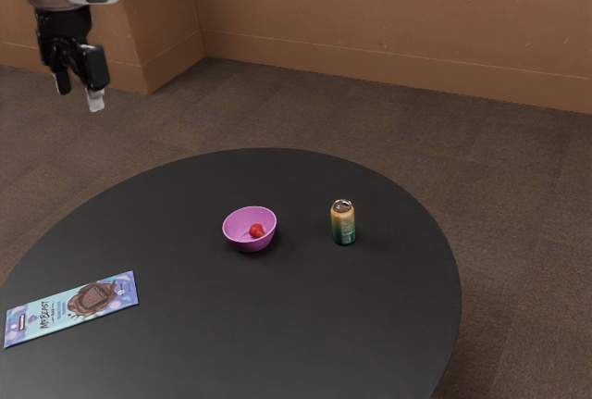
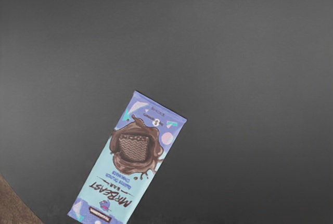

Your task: Take strawberry from the bowl

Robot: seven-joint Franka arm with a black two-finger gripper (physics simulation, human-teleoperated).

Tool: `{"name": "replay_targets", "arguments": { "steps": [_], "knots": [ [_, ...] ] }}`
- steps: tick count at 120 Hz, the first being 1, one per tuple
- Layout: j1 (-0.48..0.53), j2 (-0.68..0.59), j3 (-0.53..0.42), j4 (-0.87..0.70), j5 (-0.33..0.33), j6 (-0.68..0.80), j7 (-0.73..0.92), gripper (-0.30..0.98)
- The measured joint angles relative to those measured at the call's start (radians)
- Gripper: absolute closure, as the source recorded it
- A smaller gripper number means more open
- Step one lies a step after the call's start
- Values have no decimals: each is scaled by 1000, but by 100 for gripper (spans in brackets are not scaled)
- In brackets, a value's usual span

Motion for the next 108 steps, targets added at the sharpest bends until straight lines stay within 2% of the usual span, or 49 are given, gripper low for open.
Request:
{"name": "replay_targets", "arguments": {
  "steps": [18,28,36,48,58,75,108],
  "knots": [
    [-129,-27,-7,-28,2,31,-13,0],
    [-145,-21,-6,-24,3,38,-18,0],
    [-163,57,-8,-14,4,38,-28,0],
    [-182,276,-12,119,7,58,9,0],
    [-175,403,-13,147,7,147,91,0],
    [-172,535,-14,148,9,348,260,0],
    [-169,579,-41,69,5,528,596,0]
  ]
}}
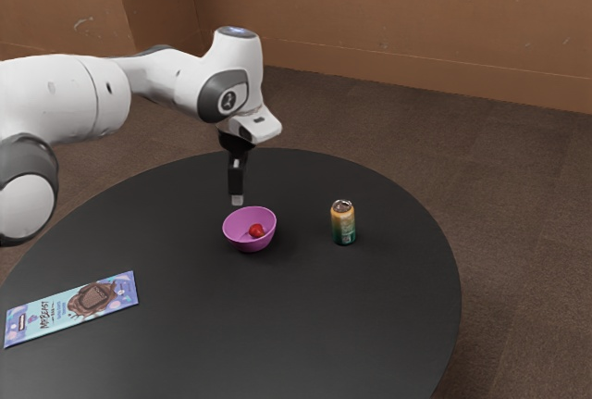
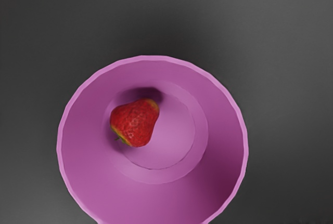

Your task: Take strawberry from the bowl

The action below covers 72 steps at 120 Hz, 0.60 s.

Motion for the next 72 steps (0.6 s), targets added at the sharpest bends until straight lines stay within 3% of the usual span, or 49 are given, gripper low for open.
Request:
{"name": "replay_targets", "arguments": {
  "steps": [12,32,72],
  "knots": [
    [15,15,-1,-23,0,37,114,1],
    [15,-13,-2,-121,-20,94,272,12],
    [15,22,-19,-142,-25,184,495,19]
  ]
}}
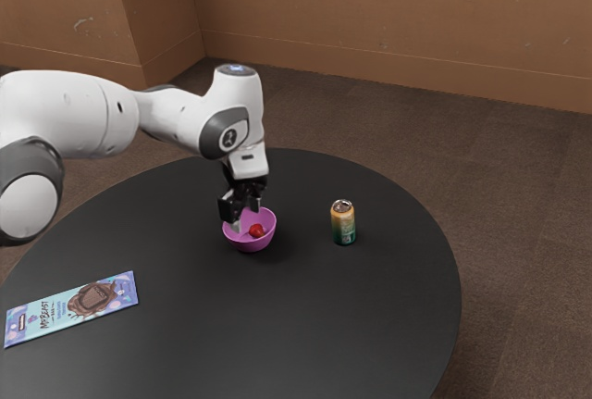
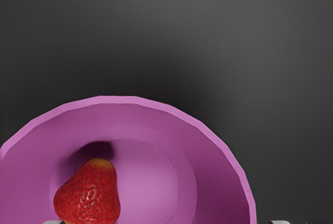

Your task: Take strawberry from the bowl

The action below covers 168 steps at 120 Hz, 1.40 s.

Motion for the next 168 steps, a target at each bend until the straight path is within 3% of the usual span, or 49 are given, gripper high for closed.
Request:
{"name": "replay_targets", "arguments": {
  "steps": [34,78,168],
  "knots": [
    [8,72,0,47,0,52,133,20],
    [5,63,5,17,-28,93,246,30],
    [12,105,6,29,-22,149,470,37]
  ]
}}
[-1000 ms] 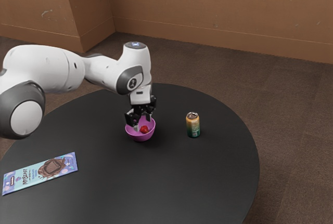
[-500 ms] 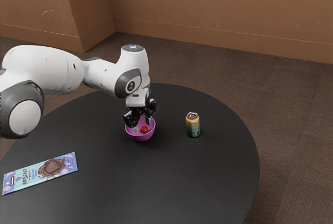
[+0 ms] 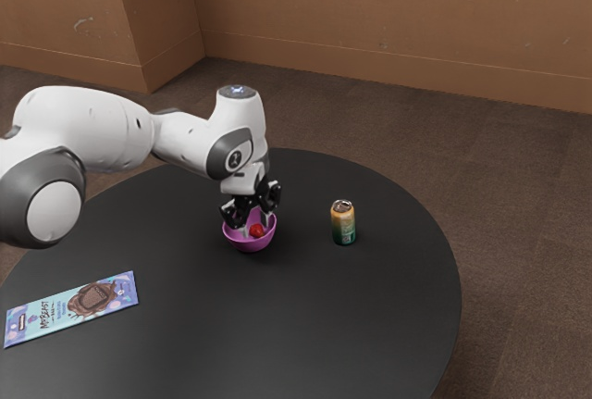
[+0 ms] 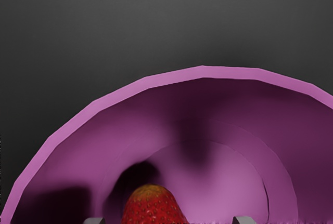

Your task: Take strawberry from the bowl

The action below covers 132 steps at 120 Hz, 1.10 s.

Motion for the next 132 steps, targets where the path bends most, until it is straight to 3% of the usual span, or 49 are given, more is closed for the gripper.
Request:
{"name": "replay_targets", "arguments": {
  "steps": [23,132],
  "knots": [
    [0,-4,0,-7,-5,8,25,42],
    [11,-8,4,-28,-64,31,82,40]
  ]
}}
